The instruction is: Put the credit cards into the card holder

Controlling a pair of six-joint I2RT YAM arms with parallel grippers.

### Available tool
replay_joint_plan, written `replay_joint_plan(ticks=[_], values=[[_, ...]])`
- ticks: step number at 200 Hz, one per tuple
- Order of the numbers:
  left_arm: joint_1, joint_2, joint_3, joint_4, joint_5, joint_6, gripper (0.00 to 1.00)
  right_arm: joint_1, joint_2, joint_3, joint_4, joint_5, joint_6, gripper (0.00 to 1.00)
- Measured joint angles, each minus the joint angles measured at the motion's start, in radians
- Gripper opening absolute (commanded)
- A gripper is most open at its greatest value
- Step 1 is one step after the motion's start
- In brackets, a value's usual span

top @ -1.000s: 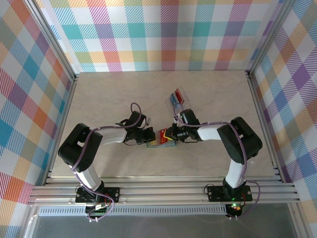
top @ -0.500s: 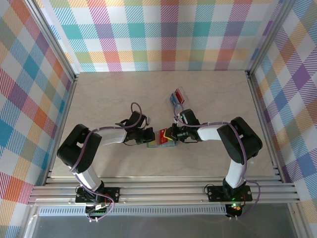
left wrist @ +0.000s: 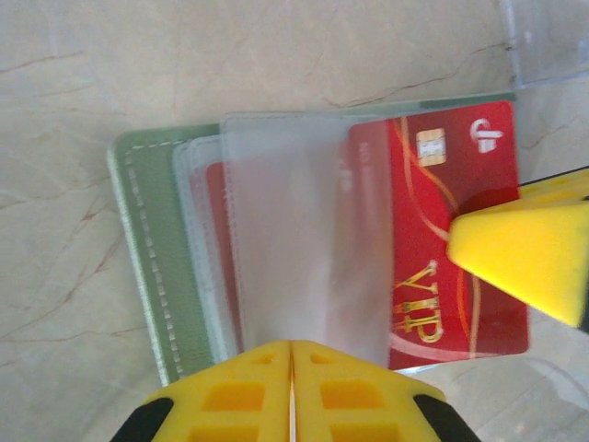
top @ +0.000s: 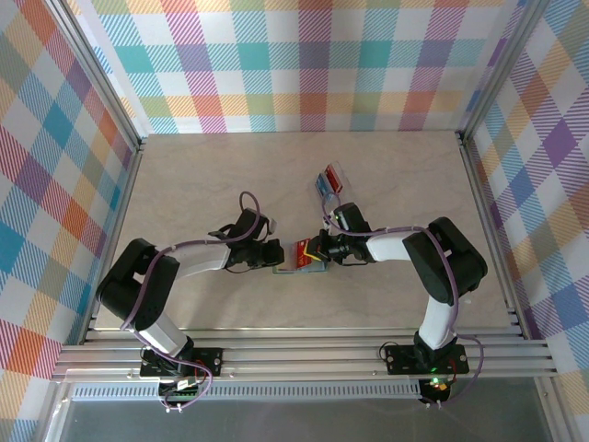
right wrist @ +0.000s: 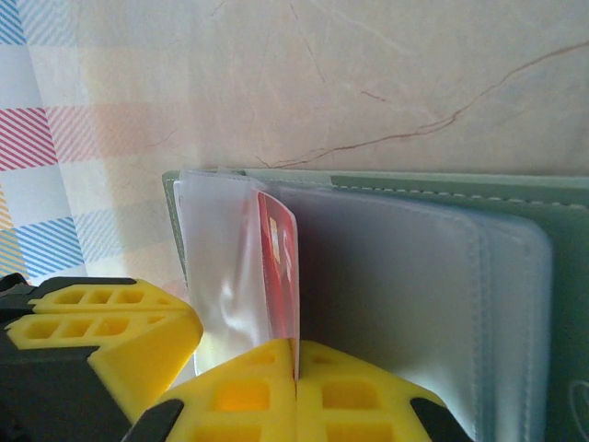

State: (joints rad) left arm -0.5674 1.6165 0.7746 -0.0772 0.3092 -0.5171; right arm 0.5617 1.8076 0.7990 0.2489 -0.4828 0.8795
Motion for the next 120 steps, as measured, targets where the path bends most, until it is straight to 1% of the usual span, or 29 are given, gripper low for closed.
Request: replay_joint_plan(ticks=[44, 66, 90, 120], values=[[-0.005, 0.013, 0.015, -0.03, -0.034, 0.011, 0.07, 0.0, 0.009, 0.0, 0.014, -0.001, -0.003, 0.0], [-0.012, 0.028, 0.035, -0.045, -0.05, 0.01, 0.05, 0.001, 0.014, 0.0, 0.024, 0.0, -0.004, 0.0], [-0.023, 0.048, 0.061, -0.052, -0.062, 0.01, 0.04, 0.001, 0.016, 0.0, 0.027, 0.0, -0.004, 0.0], [-0.041, 0.056, 0.084, -0.081, -0.101, 0.009, 0.02, 0.001, 0.021, 0.0, 0.035, 0.0, -0.005, 0.02]])
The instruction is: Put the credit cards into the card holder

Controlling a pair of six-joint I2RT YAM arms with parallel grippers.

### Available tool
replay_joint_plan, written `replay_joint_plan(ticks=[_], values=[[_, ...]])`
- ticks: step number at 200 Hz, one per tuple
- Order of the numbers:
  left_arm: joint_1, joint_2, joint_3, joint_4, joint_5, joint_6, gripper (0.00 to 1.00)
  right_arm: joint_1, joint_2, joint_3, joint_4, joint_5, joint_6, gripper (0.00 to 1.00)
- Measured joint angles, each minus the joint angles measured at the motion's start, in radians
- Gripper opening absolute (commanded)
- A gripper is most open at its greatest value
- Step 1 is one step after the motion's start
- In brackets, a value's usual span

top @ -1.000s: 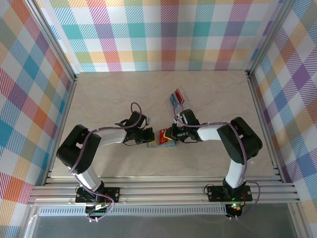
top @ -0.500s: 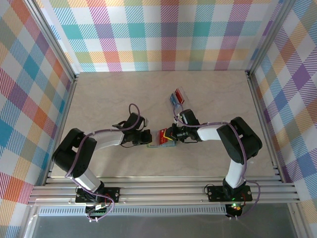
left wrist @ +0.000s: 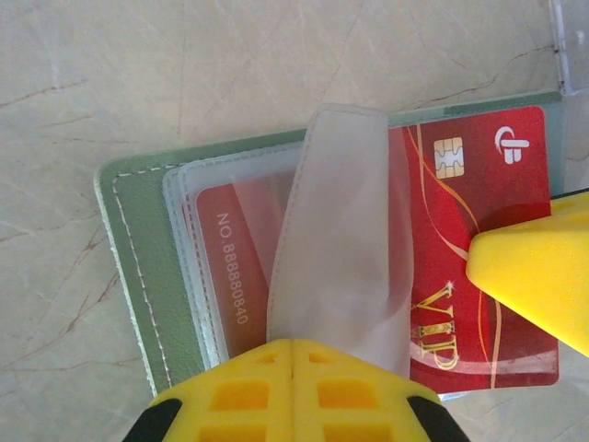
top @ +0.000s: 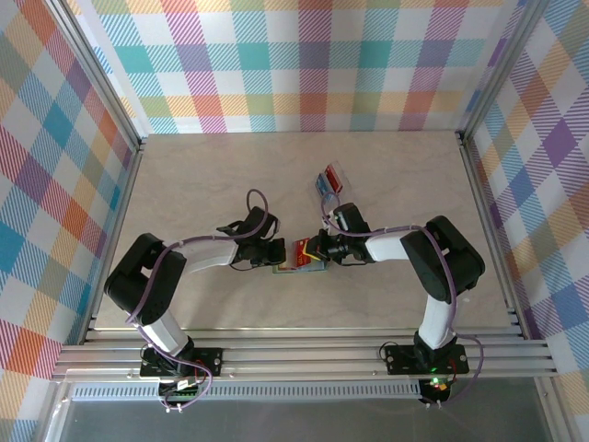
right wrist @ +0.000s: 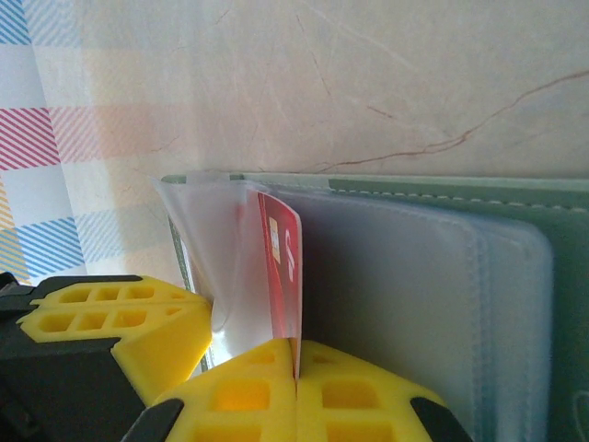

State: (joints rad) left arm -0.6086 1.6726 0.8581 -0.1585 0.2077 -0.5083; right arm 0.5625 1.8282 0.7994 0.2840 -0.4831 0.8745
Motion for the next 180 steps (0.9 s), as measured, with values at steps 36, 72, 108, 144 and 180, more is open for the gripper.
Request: replay_joint_plan(ticks=[36, 72, 108, 144, 180], values=[[-0.009, -0.015, 0.009, -0.048, -0.065, -0.008, 0.03, 0.002, 0.006, 0.0, 0.009, 0.0, -0.004, 0.04], [-0.011, -0.046, -0.001, -0.104, -0.106, -0.016, 0.06, 0.005, 0.006, 0.0, 0.009, 0.004, -0.011, 0.05], [-0.011, -0.046, -0.006, -0.137, -0.121, -0.018, 0.05, 0.005, 0.006, -0.001, 0.01, 0.005, -0.024, 0.06], [-0.011, -0.046, -0.01, -0.138, -0.122, -0.018, 0.05, 0.008, 0.006, -0.001, 0.008, 0.012, -0.026, 0.07], [-0.011, -0.046, -0.019, -0.127, -0.121, -0.018, 0.05, 0.008, 0.006, -0.002, 0.011, 0.011, -0.03, 0.08]])
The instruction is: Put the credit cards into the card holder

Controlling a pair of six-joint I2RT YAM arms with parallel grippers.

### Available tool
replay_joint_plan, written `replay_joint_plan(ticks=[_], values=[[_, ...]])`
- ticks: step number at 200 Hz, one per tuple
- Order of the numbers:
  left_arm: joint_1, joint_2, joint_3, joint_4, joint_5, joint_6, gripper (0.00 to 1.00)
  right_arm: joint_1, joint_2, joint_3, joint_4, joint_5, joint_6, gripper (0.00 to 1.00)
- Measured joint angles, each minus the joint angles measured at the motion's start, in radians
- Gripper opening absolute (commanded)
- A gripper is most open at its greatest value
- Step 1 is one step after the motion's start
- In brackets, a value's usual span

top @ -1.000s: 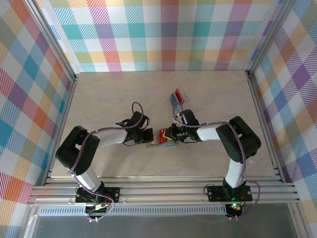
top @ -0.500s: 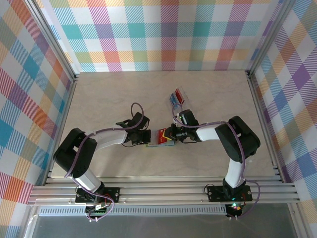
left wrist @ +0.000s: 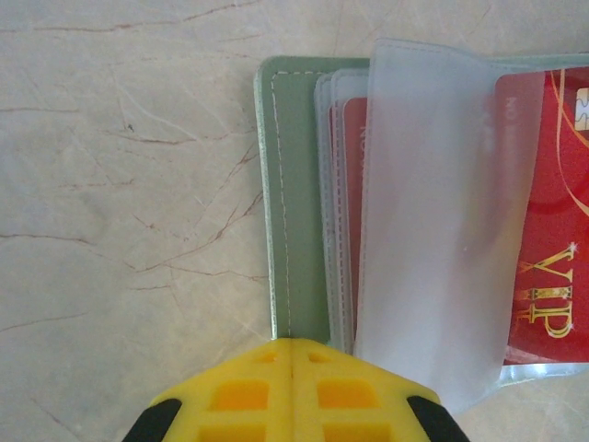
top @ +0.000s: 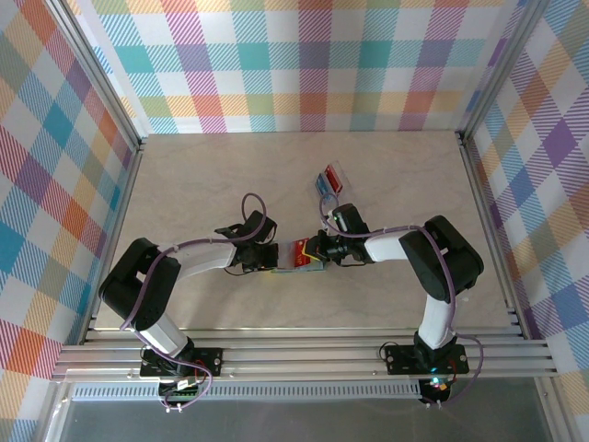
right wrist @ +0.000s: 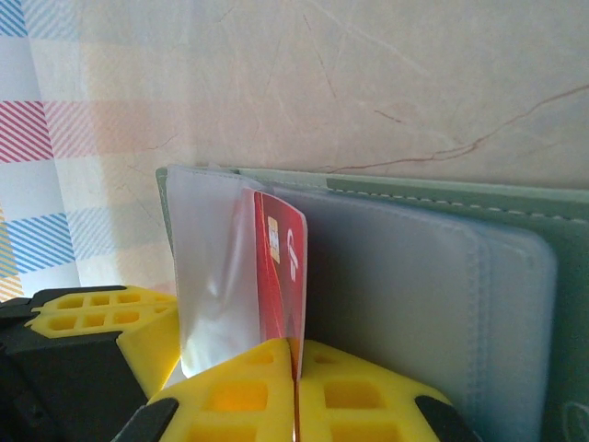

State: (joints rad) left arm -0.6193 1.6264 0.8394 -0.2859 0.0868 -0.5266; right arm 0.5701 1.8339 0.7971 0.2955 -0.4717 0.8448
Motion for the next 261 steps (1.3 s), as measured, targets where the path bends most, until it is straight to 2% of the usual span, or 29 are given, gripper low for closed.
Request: replay_joint_plan(ticks=[38, 101, 216, 247, 261], values=[[0.0, 0.001, -0.001, 0.002, 0.0, 0.0, 0.05, 0.0, 0.002, -0.01, 0.04, -0.036, 0.003, 0.0], [0.0, 0.002, -0.001, 0.004, 0.001, 0.0, 0.05, -0.001, 0.056, -0.018, 0.154, -0.116, 0.027, 0.0], [-0.002, 0.006, -0.001, 0.007, 0.005, 0.0, 0.05, 0.0, 0.082, -0.012, 0.181, -0.136, 0.047, 0.0], [-0.002, 0.006, -0.001, 0.007, 0.006, -0.001, 0.05, 0.014, 0.082, 0.009, 0.151, -0.107, 0.037, 0.06], [-0.002, 0.005, -0.001, 0.006, 0.008, -0.004, 0.05, 0.021, 0.075, 0.018, 0.128, -0.088, 0.029, 0.14]])
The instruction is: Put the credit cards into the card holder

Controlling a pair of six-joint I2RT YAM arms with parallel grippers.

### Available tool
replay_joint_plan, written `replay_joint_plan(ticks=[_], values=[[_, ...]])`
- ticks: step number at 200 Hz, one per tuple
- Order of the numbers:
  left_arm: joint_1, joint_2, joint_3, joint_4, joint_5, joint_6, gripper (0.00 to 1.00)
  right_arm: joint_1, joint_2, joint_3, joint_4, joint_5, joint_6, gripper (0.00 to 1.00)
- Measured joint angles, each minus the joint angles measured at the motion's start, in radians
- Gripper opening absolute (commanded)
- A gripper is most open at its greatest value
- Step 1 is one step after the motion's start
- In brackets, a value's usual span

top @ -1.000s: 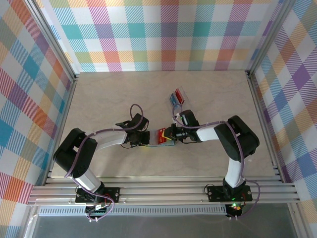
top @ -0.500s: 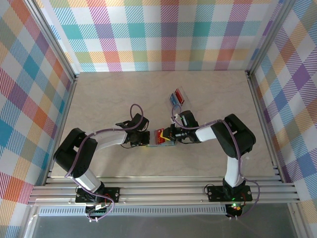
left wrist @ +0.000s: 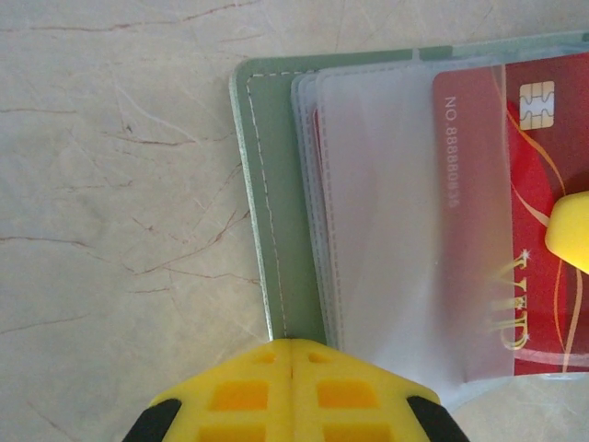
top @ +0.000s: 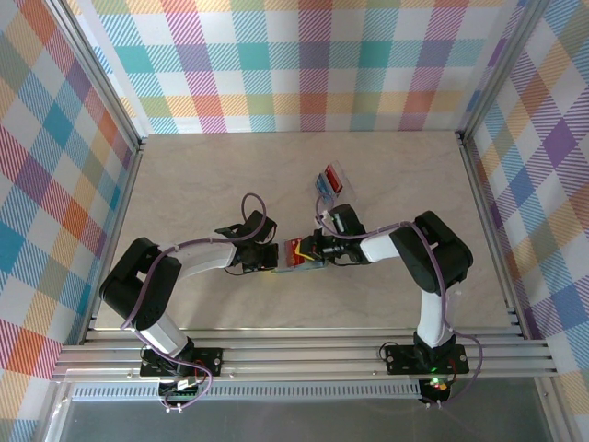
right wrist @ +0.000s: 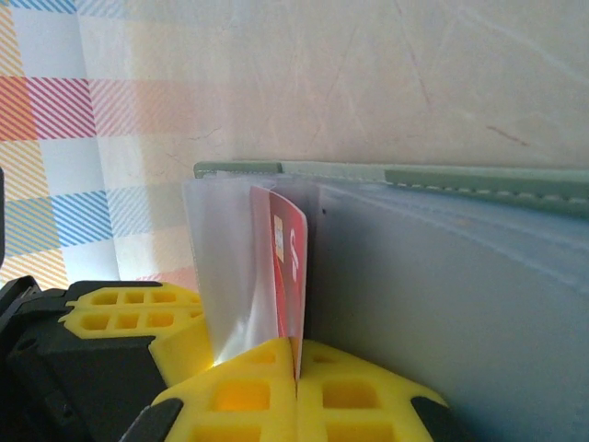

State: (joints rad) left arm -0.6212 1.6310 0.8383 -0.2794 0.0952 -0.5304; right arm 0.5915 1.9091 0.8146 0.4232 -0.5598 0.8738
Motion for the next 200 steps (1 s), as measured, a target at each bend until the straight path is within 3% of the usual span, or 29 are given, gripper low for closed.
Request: replay_joint_plan(ticks=[56, 136, 200], values=[[-0.001, -0.055, -0.029, -0.034, 0.024, -0.008, 0.1, 0.026, -0.048, 0.034, -0.127, 0.082, -0.07, 0.28], [0.029, -0.132, -0.017, -0.062, 0.073, -0.027, 0.13, 0.039, -0.093, 0.083, -0.336, 0.172, -0.166, 0.33], [0.047, -0.013, 0.04, -0.029, 0.127, -0.03, 0.11, 0.051, -0.098, 0.136, -0.467, 0.229, -0.233, 0.35]])
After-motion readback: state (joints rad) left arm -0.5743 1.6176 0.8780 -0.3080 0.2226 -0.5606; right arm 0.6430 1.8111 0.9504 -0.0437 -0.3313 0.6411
